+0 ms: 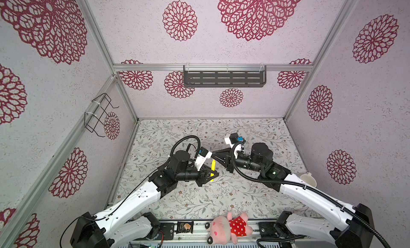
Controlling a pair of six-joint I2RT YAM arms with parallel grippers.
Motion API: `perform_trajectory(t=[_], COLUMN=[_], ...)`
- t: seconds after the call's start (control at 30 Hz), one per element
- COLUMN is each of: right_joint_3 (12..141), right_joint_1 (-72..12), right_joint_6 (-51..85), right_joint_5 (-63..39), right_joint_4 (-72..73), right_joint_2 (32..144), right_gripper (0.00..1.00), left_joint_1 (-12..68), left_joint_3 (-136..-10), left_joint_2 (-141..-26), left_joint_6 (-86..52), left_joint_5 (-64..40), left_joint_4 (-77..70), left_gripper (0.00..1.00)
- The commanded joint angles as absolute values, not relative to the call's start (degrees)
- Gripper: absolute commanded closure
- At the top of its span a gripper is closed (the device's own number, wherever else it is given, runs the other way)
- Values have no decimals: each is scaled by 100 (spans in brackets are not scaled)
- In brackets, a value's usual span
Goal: Insert pens into pen caps
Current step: Put on the pen cap to the pen.
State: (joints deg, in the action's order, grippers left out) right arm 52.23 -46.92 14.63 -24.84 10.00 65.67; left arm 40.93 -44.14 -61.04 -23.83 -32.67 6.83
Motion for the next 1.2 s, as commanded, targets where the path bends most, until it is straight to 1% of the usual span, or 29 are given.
perform_trajectory(t=[0.0,0.13,0.37,0.73,0.93,0.97,1.0,1.17], right_joint_3=[4937,4745,4249,4339,4787,4850,4912,5090], right_joint_1=[-5341,-5687,-5780,-5777,-5570,-5491,-5417,-5064], right_joint_6=[912,1208,1586,1463,1265,1232,1214,1195], right_joint_5=[-2675,-2593,-2645,-2612,-2342,-2358,-2378,-2439], right_joint_4=[-1673,-1180,-586,-632,-832,-858,-884,-905], right_joint_2=[6970,6890,6797,6865,6807,6803,6807,6794], right_gripper=[100,100,100,100,100,100,100,100], left_joint_1=[3832,3832,3828,3779,3786,3794,3797,3805], left_joint_3=[-5038,-4849,-4807,-4772,-4870,-4854,-4830,-4735], left_joint_2=[-5638,-5488,-5249,-5105,-5416,-5476,-5522,-5529], left_joint_6=[-2726,-2742,-2735,-2705,-2585,-2590,-2602,-2605], left_joint_5=[-2420,-2263,-2452,-2477,-2384,-2365,-2343,-2246], left_joint_4=[-994,-1368,-1556,-1578,-883,-864,-844,-822], left_gripper=[100,100,100,100,100,97,79,50])
